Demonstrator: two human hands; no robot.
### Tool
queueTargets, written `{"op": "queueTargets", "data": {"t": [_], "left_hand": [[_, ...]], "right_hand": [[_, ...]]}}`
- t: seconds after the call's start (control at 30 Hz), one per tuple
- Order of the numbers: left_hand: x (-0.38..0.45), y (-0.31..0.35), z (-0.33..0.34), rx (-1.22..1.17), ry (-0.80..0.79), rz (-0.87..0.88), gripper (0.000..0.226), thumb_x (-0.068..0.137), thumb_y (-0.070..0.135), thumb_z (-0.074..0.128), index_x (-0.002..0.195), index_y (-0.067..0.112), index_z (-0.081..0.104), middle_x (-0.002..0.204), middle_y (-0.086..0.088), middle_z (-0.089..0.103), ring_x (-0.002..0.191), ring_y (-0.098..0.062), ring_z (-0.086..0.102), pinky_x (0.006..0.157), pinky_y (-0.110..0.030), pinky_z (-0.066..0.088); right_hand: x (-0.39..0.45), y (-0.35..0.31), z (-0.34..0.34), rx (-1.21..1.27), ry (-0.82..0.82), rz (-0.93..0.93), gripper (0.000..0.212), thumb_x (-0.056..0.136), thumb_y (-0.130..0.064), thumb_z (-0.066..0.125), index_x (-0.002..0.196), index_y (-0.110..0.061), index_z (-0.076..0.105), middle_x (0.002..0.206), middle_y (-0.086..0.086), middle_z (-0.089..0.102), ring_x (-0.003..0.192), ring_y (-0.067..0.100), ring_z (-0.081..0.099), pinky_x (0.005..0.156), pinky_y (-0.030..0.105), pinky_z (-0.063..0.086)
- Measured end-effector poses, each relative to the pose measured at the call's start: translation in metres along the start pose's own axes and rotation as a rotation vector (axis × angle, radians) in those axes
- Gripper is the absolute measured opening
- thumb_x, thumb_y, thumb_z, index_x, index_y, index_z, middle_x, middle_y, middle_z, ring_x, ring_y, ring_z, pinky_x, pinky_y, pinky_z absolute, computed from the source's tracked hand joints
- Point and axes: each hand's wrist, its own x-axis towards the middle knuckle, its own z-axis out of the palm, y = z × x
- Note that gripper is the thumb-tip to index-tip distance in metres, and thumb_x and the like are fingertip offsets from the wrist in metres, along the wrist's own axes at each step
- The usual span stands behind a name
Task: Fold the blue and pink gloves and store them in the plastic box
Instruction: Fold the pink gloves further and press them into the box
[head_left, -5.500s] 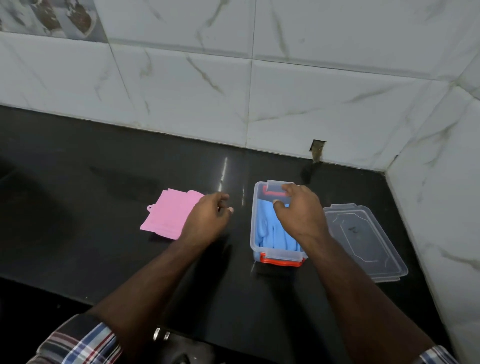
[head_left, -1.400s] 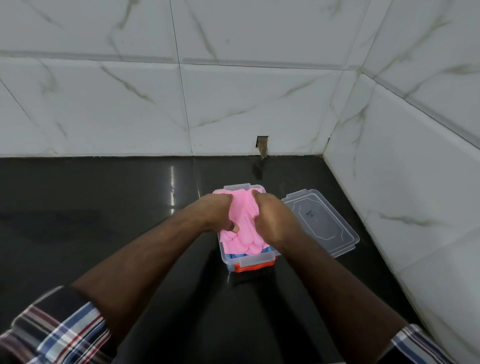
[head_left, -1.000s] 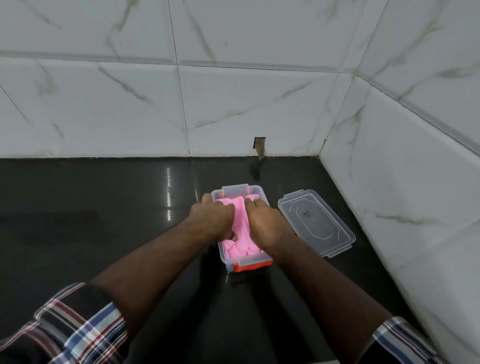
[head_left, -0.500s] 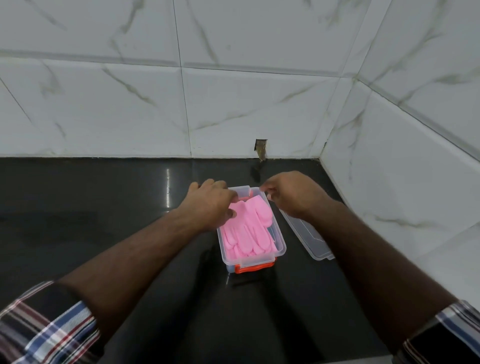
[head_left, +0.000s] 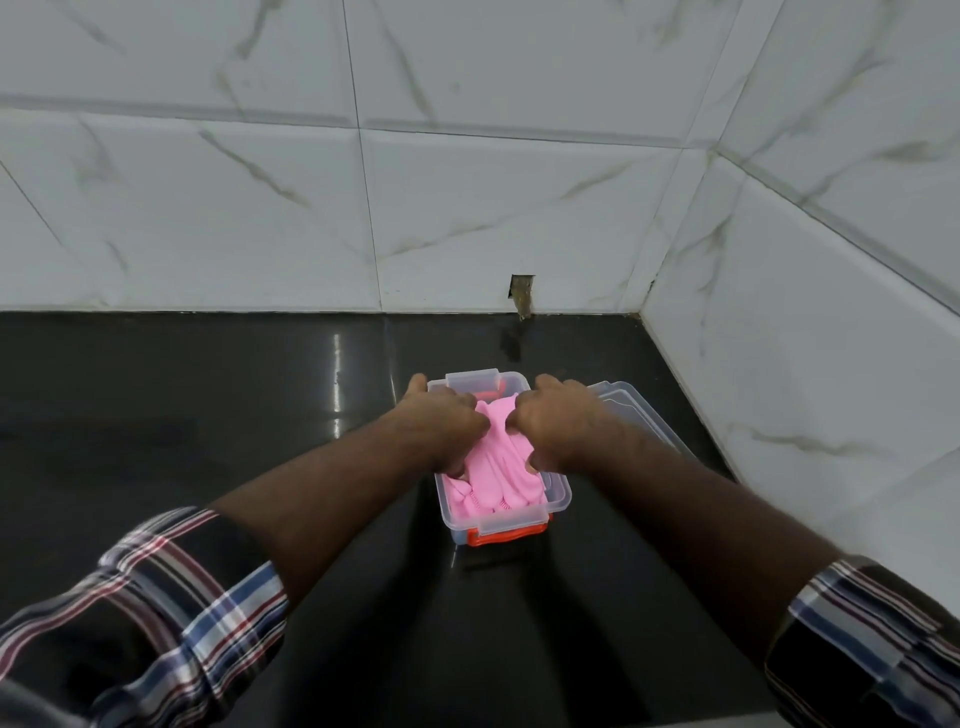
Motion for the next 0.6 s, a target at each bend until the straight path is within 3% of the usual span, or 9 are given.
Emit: {"op": "queueTargets", "data": {"t": [0.33, 0.53, 0.6], "left_hand": [[0.007, 0.006, 0.012, 0.034, 0.045, -0.055, 0.075, 0.081, 0.052, 0.073, 0.141, 0.018, 0.044, 0.145, -0.009, 0.045, 0.132, -0.030, 0.042, 0.106, -0.059, 0.031], [-0.001, -0.006, -0.002, -0.218, -0.005, -0.051, 0.050, 0.093, 0.029, 0.061, 0.140, 0.028, 0.045, 0.143, -0.002, 0.047, 0.132, -0.026, 0.045, 0.107, -0.054, 0.030], [-0.003, -0.003, -0.002, -0.222, 0.014, -0.049, 0.052, 0.093, 0.040, 0.059, 0.142, 0.027, 0.045, 0.144, -0.001, 0.047, 0.132, -0.025, 0.046, 0.107, -0.054, 0.028]], "right_hand": [[0.003, -0.004, 0.013, 0.026, 0.023, -0.008, 0.051, 0.083, -0.043, 0.068, 0.130, -0.027, 0.058, 0.127, 0.003, 0.058, 0.112, 0.026, 0.049, 0.093, 0.042, 0.046], [-0.002, 0.016, -0.005, 0.253, -0.063, 0.060, 0.054, 0.084, -0.042, 0.071, 0.135, -0.036, 0.055, 0.137, -0.007, 0.058, 0.124, 0.023, 0.045, 0.101, 0.045, 0.044], [-0.005, 0.014, -0.007, 0.219, -0.058, 0.060, 0.059, 0.083, -0.050, 0.070, 0.138, -0.036, 0.053, 0.138, -0.006, 0.057, 0.128, 0.023, 0.043, 0.101, 0.045, 0.043]]}}
